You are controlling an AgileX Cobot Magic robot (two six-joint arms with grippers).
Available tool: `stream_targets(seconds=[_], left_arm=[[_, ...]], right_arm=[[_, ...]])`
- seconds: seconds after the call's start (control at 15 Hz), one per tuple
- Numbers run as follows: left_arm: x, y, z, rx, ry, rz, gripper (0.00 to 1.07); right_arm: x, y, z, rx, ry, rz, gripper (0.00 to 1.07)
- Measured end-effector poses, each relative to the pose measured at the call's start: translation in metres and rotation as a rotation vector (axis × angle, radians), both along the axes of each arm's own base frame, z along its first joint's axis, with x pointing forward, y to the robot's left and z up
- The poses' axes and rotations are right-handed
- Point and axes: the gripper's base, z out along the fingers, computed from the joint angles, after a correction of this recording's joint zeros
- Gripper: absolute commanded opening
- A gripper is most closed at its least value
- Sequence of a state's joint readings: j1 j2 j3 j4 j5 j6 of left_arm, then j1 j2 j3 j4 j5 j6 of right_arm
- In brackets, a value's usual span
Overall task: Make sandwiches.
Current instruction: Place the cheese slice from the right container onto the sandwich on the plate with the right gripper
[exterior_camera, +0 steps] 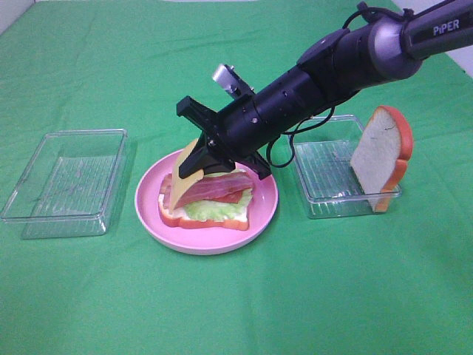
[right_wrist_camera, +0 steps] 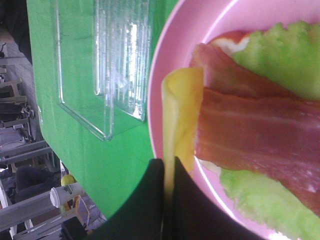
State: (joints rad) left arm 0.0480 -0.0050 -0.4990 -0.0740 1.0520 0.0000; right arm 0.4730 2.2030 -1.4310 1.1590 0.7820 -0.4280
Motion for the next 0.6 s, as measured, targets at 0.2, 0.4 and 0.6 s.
stream_targets(seconds=[0.2,0.4,0.6], left_arm=[[0.0,0.0,0.0,0.0,0.0,0.0,0.96],[0.0,0.0,0.0,0.0,0.0,0.0,0.96],[0.0,0.0,0.0,0.0,0.0,0.0,0.96]], right_arm=[[0.0001,-0.001,-0.0055,-0.022,0.002,0.005,0.0],[0.0004,-0.0013,-0.0053,-0.027,0.002,0.002,0.26],[0.0008,-0.0035,-0.0046,-0.06,-0.017,0.009,0.64]])
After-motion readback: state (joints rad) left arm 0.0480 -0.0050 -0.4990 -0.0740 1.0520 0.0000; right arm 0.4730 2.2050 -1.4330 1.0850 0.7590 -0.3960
